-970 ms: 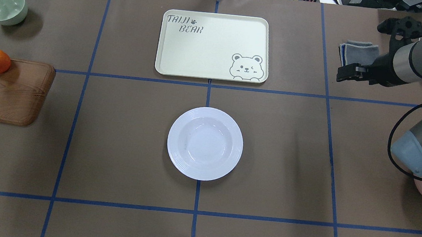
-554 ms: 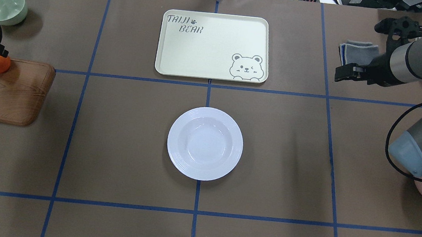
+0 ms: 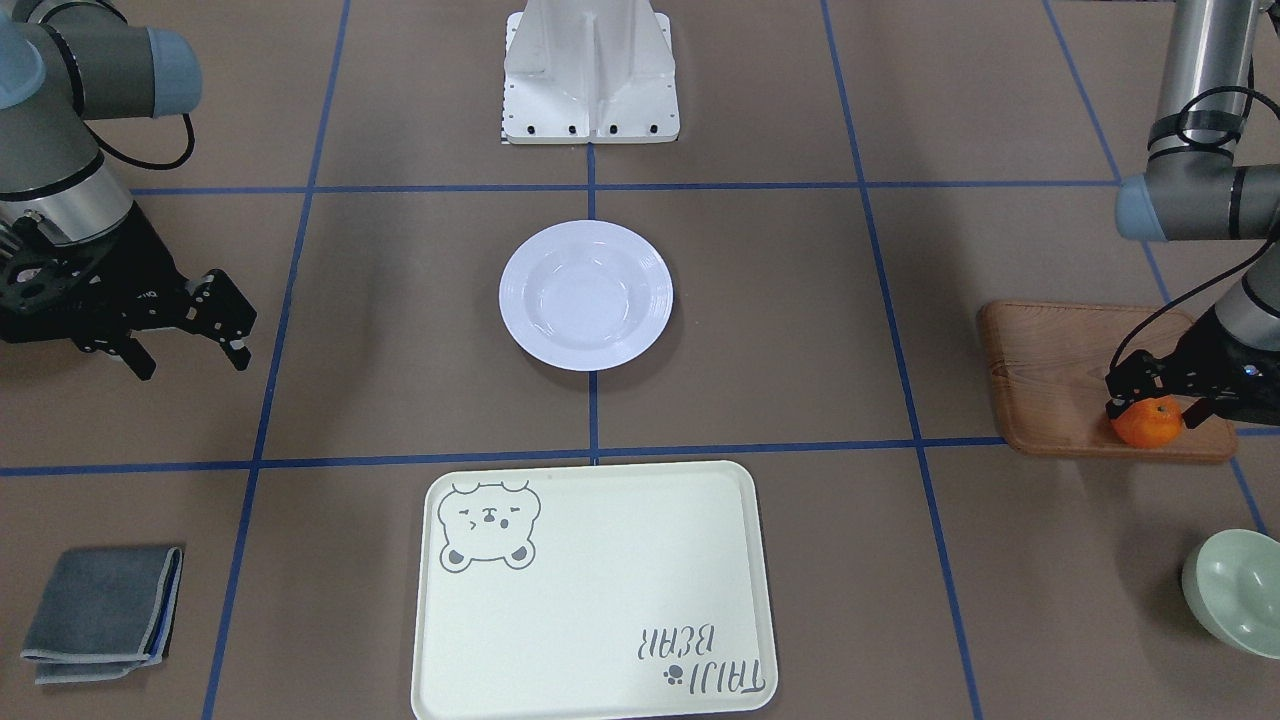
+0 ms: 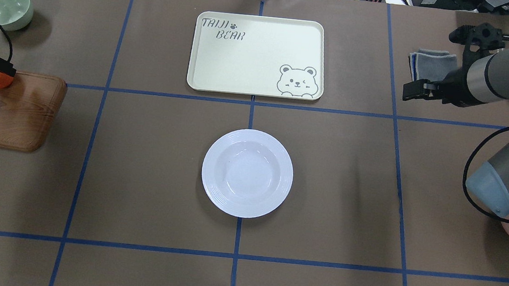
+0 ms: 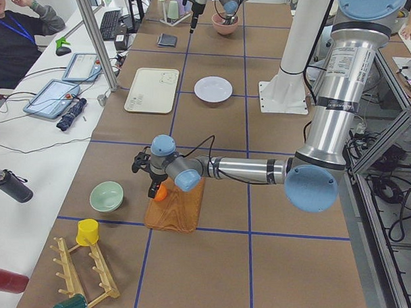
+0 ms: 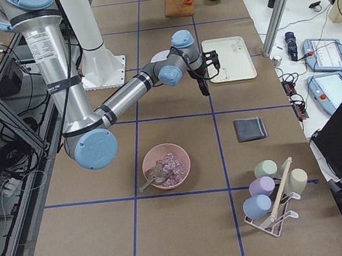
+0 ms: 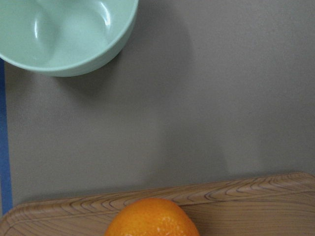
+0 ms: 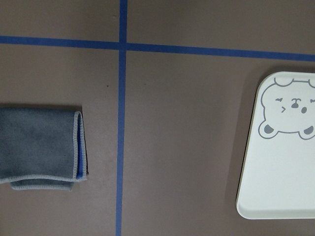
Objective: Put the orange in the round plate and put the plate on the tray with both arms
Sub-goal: 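Grasp the orange on the wooden board with the left gripper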
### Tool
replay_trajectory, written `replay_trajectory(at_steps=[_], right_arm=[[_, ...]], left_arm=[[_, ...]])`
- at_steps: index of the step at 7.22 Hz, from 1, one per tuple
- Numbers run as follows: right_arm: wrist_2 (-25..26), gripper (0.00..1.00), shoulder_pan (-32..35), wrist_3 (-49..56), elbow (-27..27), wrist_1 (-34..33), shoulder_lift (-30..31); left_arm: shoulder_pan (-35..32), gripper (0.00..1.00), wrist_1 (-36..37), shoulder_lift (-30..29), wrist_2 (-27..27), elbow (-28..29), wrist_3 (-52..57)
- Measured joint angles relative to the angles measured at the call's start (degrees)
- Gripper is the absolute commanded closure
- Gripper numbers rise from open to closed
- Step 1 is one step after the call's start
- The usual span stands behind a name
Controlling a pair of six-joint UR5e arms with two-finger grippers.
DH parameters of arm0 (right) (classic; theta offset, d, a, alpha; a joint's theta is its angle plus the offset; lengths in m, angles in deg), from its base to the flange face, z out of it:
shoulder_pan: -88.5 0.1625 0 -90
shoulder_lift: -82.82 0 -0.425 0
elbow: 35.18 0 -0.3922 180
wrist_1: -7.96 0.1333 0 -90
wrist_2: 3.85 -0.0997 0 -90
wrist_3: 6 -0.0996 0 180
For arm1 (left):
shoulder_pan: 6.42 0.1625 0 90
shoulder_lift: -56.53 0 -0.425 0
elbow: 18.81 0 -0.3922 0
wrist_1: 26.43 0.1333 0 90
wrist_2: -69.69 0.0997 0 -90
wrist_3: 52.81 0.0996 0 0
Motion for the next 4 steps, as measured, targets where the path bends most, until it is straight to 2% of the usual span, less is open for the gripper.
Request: replay_trajectory(at_steps=[4], right_arm=[[0.98,0.00,-0.44,0.00,0.31,0.00,0.01]], left_arm=[[0.18,0.05,0.02,-1.22,0.52,2.76,0.40]])
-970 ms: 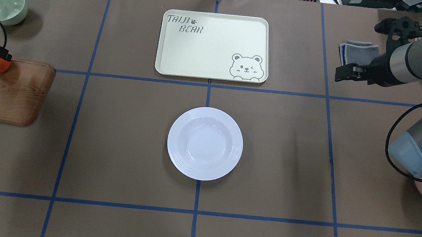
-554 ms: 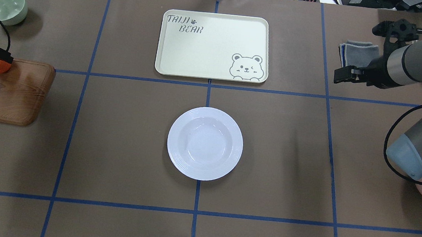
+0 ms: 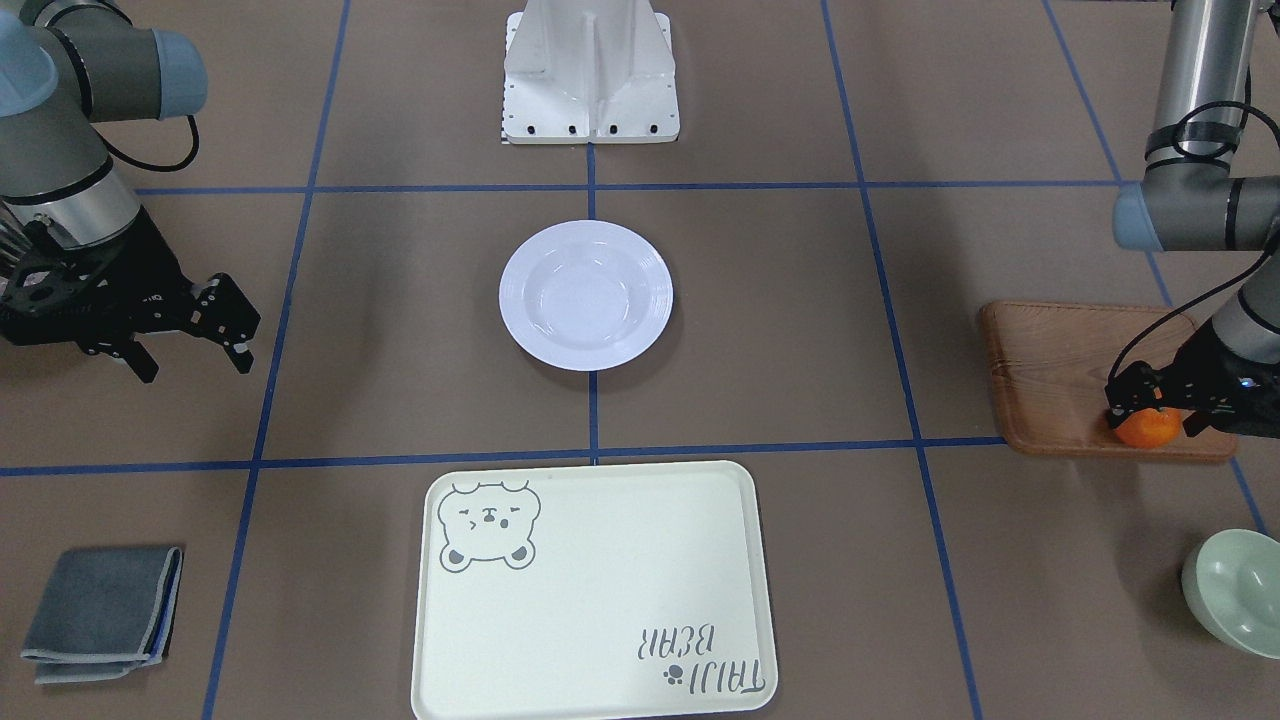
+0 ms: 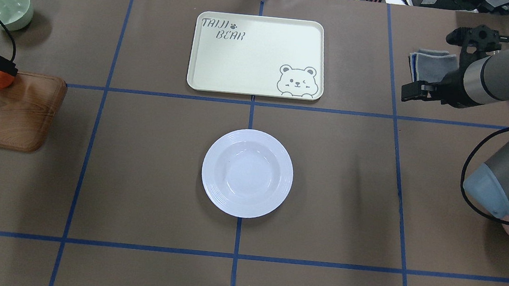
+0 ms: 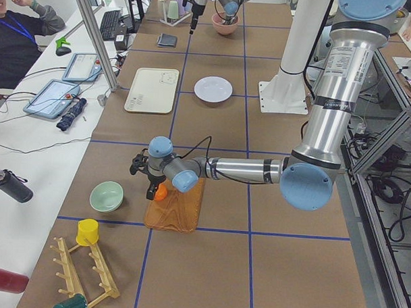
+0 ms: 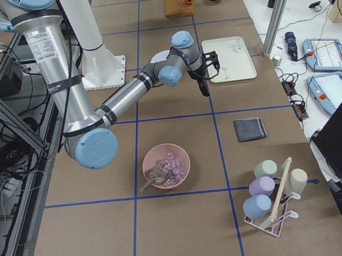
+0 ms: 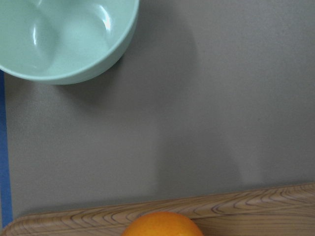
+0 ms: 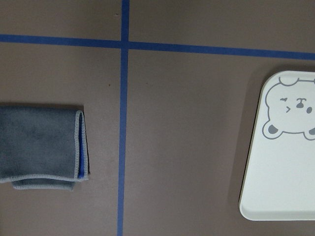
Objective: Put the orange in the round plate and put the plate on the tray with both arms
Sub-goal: 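Carry the orange with the left gripper over the white plate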
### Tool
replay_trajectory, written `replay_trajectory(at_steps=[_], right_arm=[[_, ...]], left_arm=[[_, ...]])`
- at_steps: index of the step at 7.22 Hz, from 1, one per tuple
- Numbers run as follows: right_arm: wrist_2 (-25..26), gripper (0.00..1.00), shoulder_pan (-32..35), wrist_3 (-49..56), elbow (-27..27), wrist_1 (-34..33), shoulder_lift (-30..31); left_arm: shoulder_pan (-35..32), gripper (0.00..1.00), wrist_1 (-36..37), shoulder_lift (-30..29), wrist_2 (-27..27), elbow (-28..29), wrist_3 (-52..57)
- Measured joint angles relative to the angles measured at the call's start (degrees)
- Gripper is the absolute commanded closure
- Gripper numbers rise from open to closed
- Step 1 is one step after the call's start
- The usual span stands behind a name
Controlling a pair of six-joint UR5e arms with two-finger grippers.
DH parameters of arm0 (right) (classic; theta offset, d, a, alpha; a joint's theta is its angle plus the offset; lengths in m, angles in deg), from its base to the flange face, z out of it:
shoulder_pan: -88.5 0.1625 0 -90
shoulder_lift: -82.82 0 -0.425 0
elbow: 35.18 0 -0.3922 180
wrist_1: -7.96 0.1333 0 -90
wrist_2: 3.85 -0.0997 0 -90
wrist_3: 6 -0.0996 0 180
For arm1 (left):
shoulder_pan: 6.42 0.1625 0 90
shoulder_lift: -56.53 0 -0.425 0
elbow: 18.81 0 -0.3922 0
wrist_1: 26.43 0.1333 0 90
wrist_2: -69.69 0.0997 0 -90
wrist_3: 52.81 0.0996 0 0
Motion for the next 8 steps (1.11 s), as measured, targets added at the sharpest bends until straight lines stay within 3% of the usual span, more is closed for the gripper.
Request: replay_trajectory(at_steps=[1,2,3,4,6,8], right_arm=[[0.15,0.00,-0.07,0.00,0.03,0.00,0.05],[0.39,0.00,-0.12,0.00,0.04,0.00,0.11],[0.77,0.00,-0.21,0.00,0.05,0.00,0.15],[0.99,0.00,-0.27,0.00,0.02,0.00,0.17],[0.88,0.00,-0.27,-0.06,-0.55,0.00,0.17],[0.60,0.00,-0.33,-0.17,-1.14,0.04,0.03]], left_arm=[[0.02,0.19,-0.08,0.09,-0.02,0.18,0.18],[0.04,0.43,-0.14,0.24,-0.03,0.13,0.30],[0.04,0.84,-0.17,0.40,-0.06,0.05,0.34],[0.04,1.00,-0.20,0.56,-0.19,-0.13,0.35],[-0.40,1.00,0.60,1.68,-2.53,-3.43,0.27],[-2.71,1.00,9.26,0.11,-6.26,-11.21,-0.85]])
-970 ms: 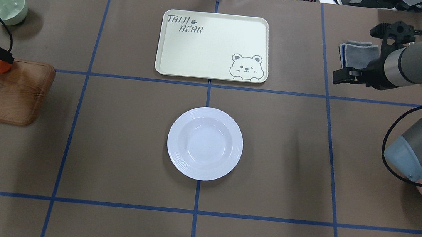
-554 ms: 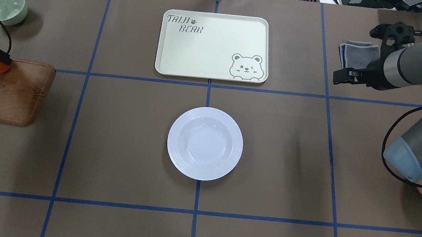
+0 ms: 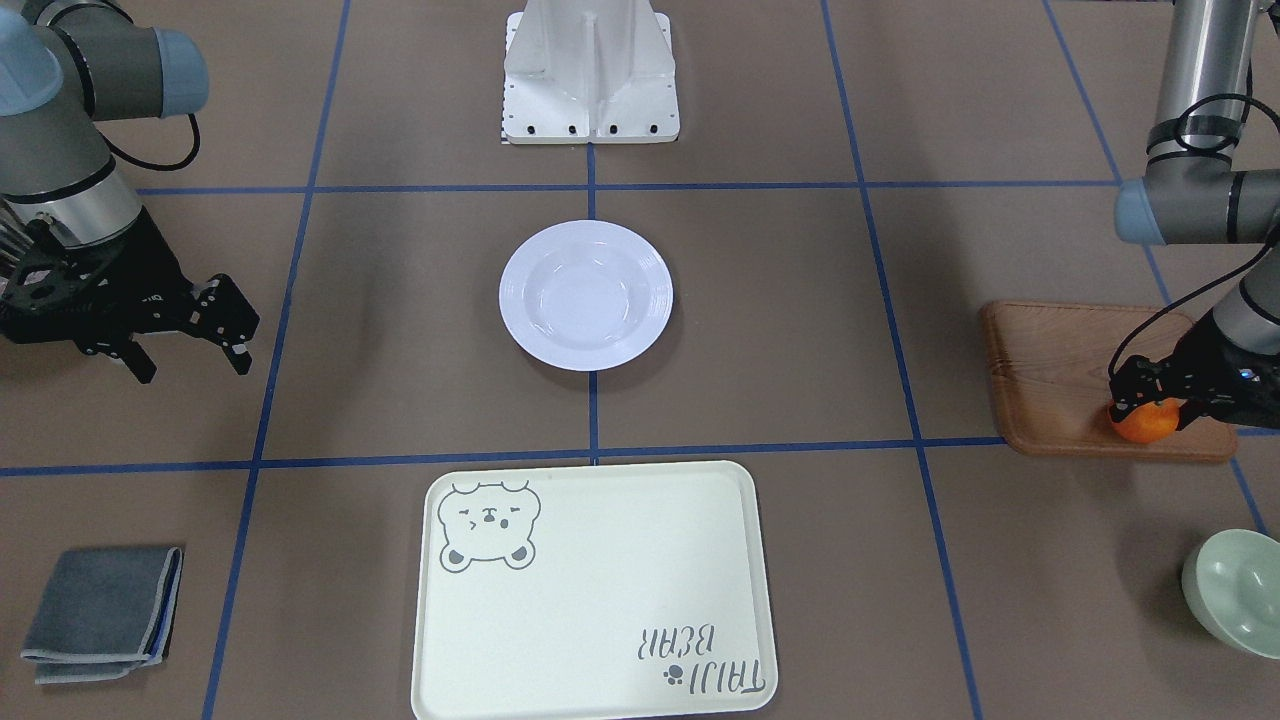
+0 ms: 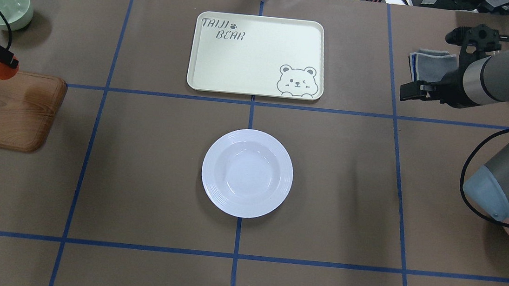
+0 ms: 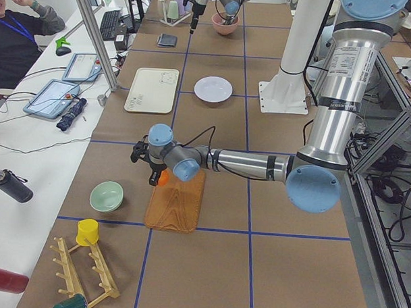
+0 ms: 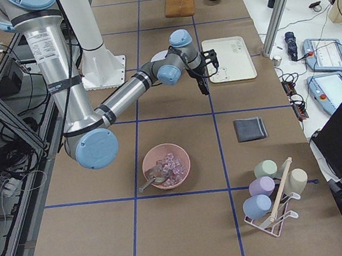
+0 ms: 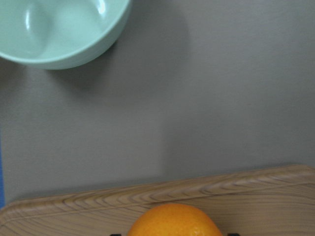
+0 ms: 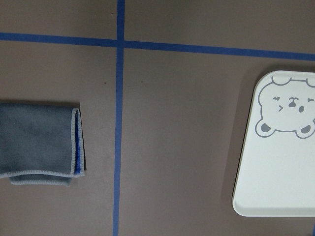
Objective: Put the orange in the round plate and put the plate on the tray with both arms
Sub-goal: 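Carry the orange with the left gripper over the white plate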
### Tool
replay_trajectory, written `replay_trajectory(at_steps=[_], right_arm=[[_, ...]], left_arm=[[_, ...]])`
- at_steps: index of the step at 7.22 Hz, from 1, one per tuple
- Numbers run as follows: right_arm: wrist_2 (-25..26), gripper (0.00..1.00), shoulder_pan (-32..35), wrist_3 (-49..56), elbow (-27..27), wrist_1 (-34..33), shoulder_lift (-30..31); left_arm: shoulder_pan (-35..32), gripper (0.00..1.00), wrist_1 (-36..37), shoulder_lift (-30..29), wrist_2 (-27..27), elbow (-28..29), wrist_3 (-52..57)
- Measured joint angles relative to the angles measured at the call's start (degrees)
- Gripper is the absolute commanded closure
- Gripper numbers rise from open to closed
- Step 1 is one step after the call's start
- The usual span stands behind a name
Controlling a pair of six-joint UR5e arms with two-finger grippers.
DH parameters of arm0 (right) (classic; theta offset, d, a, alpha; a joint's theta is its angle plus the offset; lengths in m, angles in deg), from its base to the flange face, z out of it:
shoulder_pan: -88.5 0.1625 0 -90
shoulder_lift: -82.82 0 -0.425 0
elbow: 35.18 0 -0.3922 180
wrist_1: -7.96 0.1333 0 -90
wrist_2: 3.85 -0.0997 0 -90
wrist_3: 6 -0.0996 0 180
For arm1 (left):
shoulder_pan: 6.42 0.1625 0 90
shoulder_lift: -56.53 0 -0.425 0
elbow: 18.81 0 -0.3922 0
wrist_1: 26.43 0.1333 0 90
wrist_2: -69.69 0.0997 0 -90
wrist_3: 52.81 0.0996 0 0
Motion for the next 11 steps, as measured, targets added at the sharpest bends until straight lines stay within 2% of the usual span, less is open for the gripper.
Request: replay_trajectory(at_steps=[2,4,6,9,11], right_arm=[[-0.12,0.00,-0.12,-0.67,-0.32,0.19,-0.23],[0.13,0.01,-1.01,-5.21,-1.20,0.35,-0.47],[0.49,0.03,-2.17,-11.79,-2.68,0.39,-0.56],[2.11,0.02,-4.54,-17.34,-3.92,0.40,-0.51],[4.30,0.02,-7.03,-19.16,-4.56,0.40,-0.15]], left_arm=[[2.74,1.00,10.33,-5.52,3.38,-6.72,-8.19],[11.29,1.00,20.51,-14.54,9.07,-10.49,-21.47],[20.95,1.00,30.79,-24.65,15.04,-11.88,-34.98],[35.38,1.00,34.89,-32.44,24.70,-11.19,-50.89],[42.35,1.00,35.03,-37.33,29.71,-6.81,-57.18]])
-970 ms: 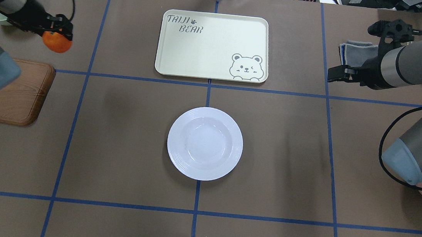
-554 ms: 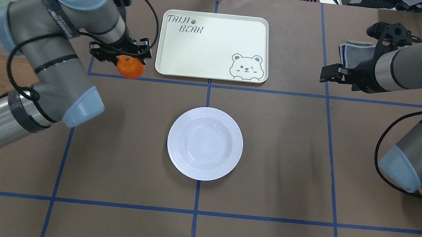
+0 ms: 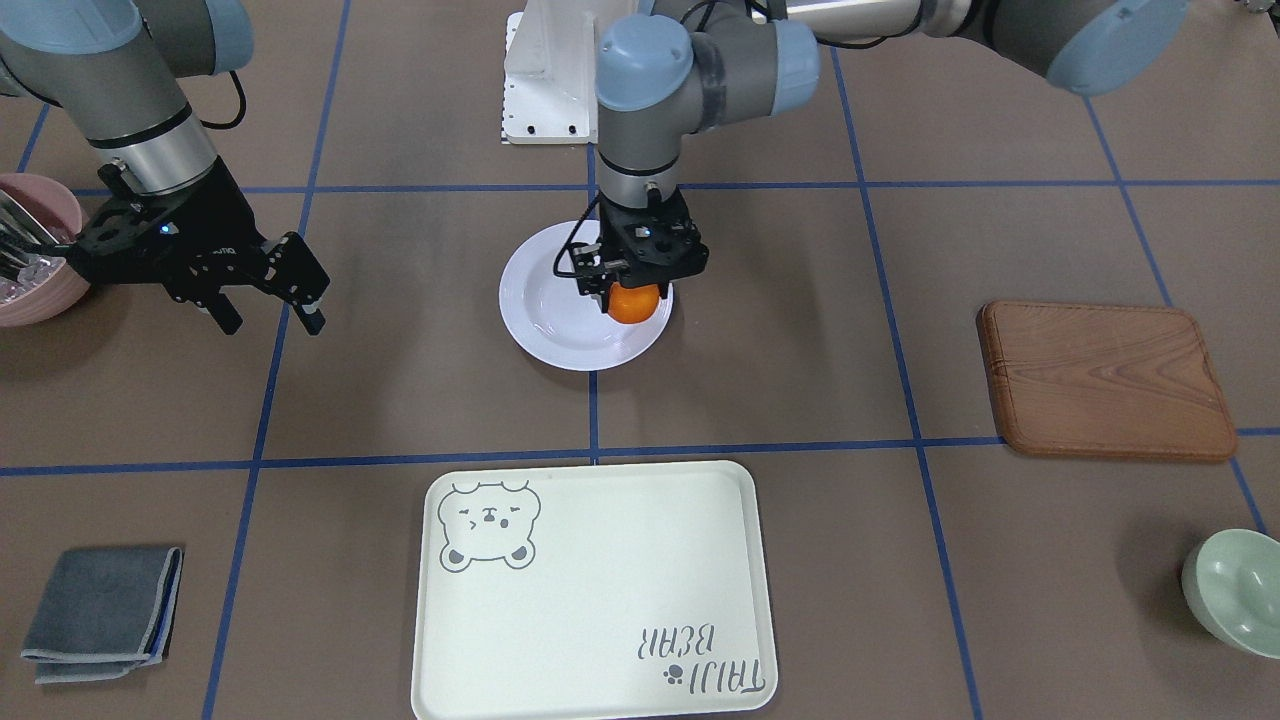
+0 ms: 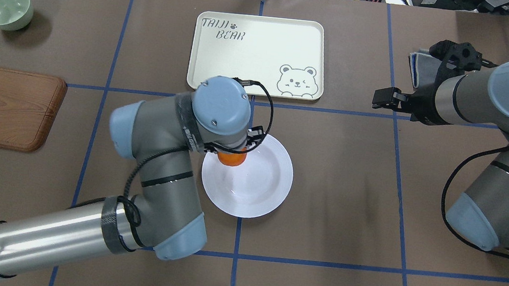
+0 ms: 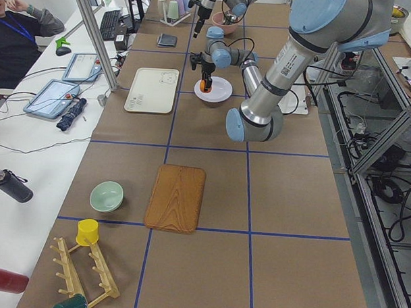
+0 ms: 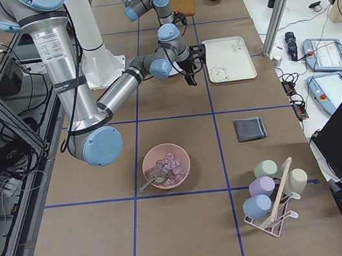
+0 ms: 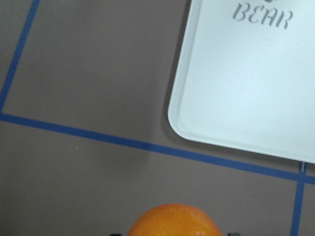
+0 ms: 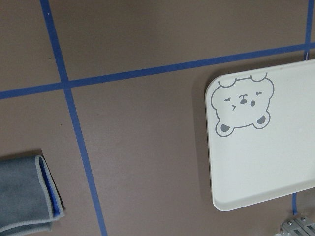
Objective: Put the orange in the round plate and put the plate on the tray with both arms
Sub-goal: 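Carry the orange with the left gripper over the white plate, then release the orange onto the plate and withdraw the left gripper while the right gripper approaches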
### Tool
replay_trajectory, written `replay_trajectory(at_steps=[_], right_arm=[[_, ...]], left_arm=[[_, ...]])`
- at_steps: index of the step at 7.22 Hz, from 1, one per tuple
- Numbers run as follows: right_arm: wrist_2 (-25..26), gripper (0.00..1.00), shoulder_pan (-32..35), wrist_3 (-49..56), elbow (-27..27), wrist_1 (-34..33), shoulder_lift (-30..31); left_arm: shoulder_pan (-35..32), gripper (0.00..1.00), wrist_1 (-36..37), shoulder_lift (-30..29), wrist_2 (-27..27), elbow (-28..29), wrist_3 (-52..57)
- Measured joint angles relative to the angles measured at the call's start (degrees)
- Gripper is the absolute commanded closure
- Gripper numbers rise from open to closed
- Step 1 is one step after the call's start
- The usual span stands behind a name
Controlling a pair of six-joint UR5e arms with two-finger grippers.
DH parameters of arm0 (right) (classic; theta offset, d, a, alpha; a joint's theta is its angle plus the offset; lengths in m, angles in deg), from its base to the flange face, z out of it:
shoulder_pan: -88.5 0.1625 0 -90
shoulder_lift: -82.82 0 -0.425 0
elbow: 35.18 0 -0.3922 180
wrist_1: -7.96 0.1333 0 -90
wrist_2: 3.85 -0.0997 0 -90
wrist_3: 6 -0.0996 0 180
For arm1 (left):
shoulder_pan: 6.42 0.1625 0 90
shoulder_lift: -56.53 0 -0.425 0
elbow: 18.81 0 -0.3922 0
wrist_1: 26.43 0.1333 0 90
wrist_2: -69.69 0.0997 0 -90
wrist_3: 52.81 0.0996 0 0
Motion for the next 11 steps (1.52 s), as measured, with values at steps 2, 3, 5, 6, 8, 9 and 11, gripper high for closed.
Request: replay_trajectory(at_steps=[2,3,5,6,8,9,11], right_arm=[[1.27,0.01,-1.60,-0.70,-0.64,0.00,0.30],[1.40,0.01,-1.88,-0.77,-0.77,0.00,0.30],[1.43,0.01,-2.30,-0.80,-0.88,0.00,0.31],[1.38,0.01,-2.46,-0.80,-0.91,0.02,0.31],[1.39,0.03,-3.11,-1.74,-1.47,0.08,0.26],[1.62,0.04,-3.95,-3.85,-2.33,0.09,0.24],[4.89,0.04,-8.19,-11.96,-4.79,0.09,0.27]], left_arm=[[3.01,0.64,-0.11,-2.03,2.37,3.25,-2.07],[3.62,0.29,-0.26,-2.18,2.84,4.13,-2.17],[4.15,0.02,-0.64,-2.31,3.38,5.30,-2.02],[4.27,0.02,-0.71,-2.34,3.98,4.96,-1.92],[3.60,0.02,-0.33,-1.71,4.17,0.48,0.61],[1.91,0.02,0.37,-0.41,3.91,-2.95,3.61],[-6.63,0.02,3.40,5.95,-2.03,-10.23,16.19]])
